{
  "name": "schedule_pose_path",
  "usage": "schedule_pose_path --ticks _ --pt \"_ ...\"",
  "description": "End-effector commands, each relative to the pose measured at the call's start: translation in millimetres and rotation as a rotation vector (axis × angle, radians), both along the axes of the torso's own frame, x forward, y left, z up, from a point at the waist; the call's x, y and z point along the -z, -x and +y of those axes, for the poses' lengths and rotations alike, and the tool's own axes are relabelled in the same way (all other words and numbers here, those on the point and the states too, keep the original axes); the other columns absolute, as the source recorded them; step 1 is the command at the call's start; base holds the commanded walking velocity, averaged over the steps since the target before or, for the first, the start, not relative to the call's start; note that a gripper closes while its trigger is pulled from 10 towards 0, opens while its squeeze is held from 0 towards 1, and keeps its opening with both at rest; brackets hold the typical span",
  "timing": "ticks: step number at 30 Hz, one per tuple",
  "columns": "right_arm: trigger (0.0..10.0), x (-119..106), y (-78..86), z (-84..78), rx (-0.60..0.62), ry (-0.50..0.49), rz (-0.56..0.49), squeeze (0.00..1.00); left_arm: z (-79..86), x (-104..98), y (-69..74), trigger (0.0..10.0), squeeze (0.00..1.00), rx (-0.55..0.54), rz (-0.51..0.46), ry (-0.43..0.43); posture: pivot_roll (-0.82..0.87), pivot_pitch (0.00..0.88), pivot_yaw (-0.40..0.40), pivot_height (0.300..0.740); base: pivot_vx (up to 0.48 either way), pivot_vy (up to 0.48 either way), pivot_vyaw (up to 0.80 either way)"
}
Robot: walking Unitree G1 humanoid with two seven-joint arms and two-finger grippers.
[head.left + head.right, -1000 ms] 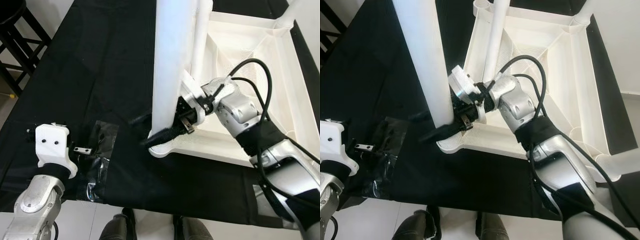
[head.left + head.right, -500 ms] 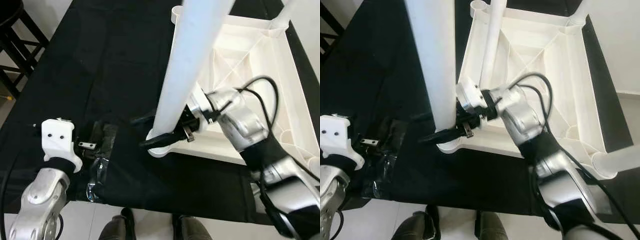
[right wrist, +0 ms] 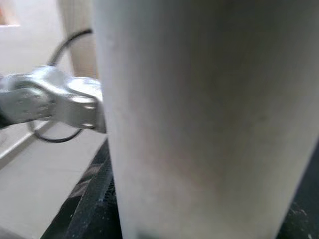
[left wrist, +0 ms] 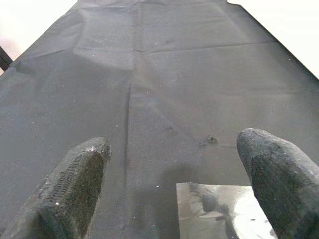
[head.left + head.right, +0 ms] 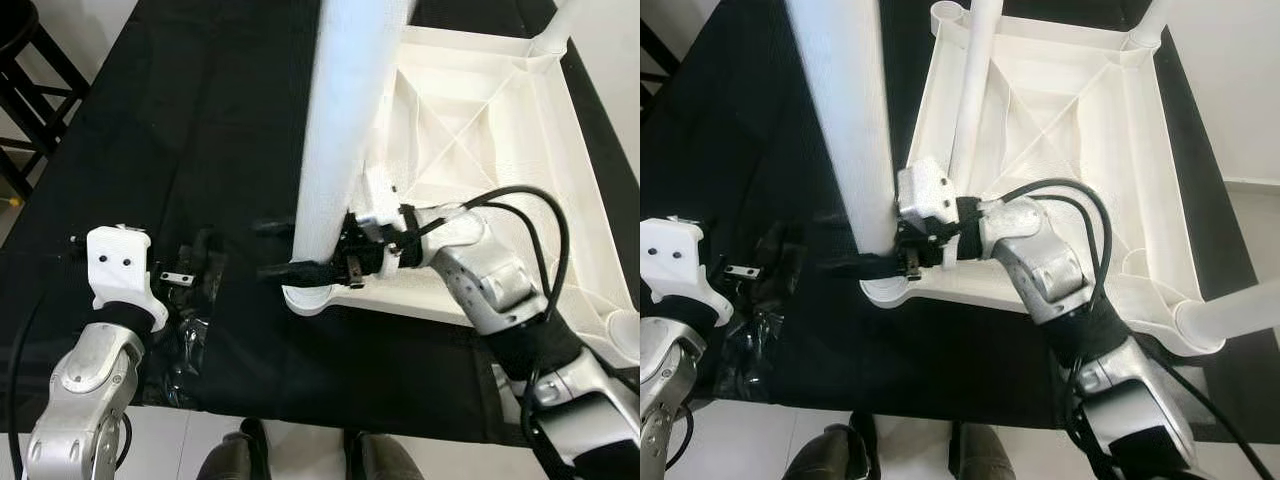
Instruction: Building children table
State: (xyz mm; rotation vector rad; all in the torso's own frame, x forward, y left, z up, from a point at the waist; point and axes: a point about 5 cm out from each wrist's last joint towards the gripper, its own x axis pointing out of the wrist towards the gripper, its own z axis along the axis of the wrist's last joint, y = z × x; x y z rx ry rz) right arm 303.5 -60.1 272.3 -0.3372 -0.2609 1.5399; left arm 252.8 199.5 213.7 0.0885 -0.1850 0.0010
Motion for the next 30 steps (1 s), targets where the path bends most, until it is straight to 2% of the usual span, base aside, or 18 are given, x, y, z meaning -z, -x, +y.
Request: schedule_pose_path --ticks 1,2,3,5,6,7,8,9,10,11,12,15,23,26,28,30 --pt "10.0 50.8 -17.5 -8.1 0.305 0.135 0.231 0.00 1.1 6.8 0.2 10.0 0.00 -0.004 0.022 -0.004 0.02 0.354 -0.041 0.740 0.000 0.000 0.00" --pt "10.0 50.8 -17.5 -8.1 0.305 0.135 0.231 0.00 1.1 6.8 0.2 10.0 0.00 -0.004 0.022 -0.004 0.02 0.354 -0.041 0.740 0.000 0.000 0.00" --pt "10.0 56.9 -20.1 -6.6 0.448 0.132 0.286 0.00 1.2 6.6 -0.7 10.0 0.00 -0.003 0.020 -0.004 0.02 0.353 -0.043 0.740 0.000 0.000 0.00" --pt "10.0 56.9 -20.1 -6.6 0.448 0.132 0.286 0.00 1.2 6.6 -0.7 10.0 0.00 -0.003 0.020 -0.004 0.02 0.353 -0.043 0.740 0.000 0.000 0.00" --pt "10.0 70.2 -15.1 -1.7 0.614 0.113 0.319 0.00 0.7 6.7 -1.3 10.0 0.00 0.000 0.018 -0.004 0.01 0.355 -0.043 0.740 0.000 0.000 0.00" --pt "10.0 70.2 -15.1 -1.7 0.614 0.113 0.319 0.00 0.7 6.7 -1.3 10.0 0.00 0.000 0.018 -0.004 0.01 0.355 -0.043 0.740 0.000 0.000 0.00" --pt "10.0 79.8 -8.4 2.3 0.731 0.086 0.344 0.00 0.1 6.8 -1.8 10.0 0.00 0.003 0.017 -0.003 0.01 0.354 -0.040 0.740 0.000 0.000 0.00" --pt "10.0 79.8 -8.4 2.3 0.731 0.086 0.344 0.00 0.1 6.8 -1.8 10.0 0.00 0.003 0.017 -0.003 0.01 0.354 -0.040 0.740 0.000 0.000 0.00" --pt "10.0 85.3 -2.2 5.0 0.822 0.062 0.352 0.00 -0.4 6.8 -2.4 10.0 0.00 0.005 0.015 -0.004 0.01 0.353 -0.039 0.740 0.000 0.000 0.00" --pt "10.0 85.3 -2.2 5.0 0.822 0.062 0.352 0.00 -0.4 6.8 -2.4 10.0 0.00 0.005 0.015 -0.004 0.01 0.353 -0.039 0.740 0.000 0.000 0.00" --pt "10.0 87.2 1.9 8.0 0.871 0.030 0.352 0.00 -0.7 6.5 -3.0 10.0 0.00 0.008 0.013 -0.004 0.01 0.349 -0.036 0.740 0.000 0.000 0.00" --pt "10.0 87.1 4.3 12.5 0.891 0.025 0.327 0.00 0.1 4.7 -4.7 10.0 0.00 0.009 0.005 -0.006 0.01 0.343 -0.033 0.740 0.000 0.000 0.00" --pt "10.0 81.9 0.2 11.5 0.936 0.027 0.299 0.00 3.3 0.8 -7.0 10.0 0.00 0.003 -0.011 -0.009 0.01 0.329 -0.033 0.740 0.000 0.000 0.00" --pt "10.0 75.5 -1.9 11.6 0.956 -0.008 0.287 0.00 7.2 -5.3 -10.2 10.0 0.00 -0.002 -0.031 -0.010 0.02 0.317 -0.031 0.740 0.000 0.000 0.00" --pt "10.0 64.2 0.0 17.1 0.891 -0.097 0.266 0.00 11.3 -17.9 -15.0 10.0 0.00 0.022 -0.065 0.005 0.02 0.305 -0.024 0.740 0.000 0.000 0.00" --pt "10.0 59.5 1.7 19.2 0.853 -0.134 0.259 0.00 12.5 -23.9 -16.7 10.0 0.00 0.043 -0.079 0.017 0.02 0.301 -0.022 0.740 0.000 0.000 0.00"
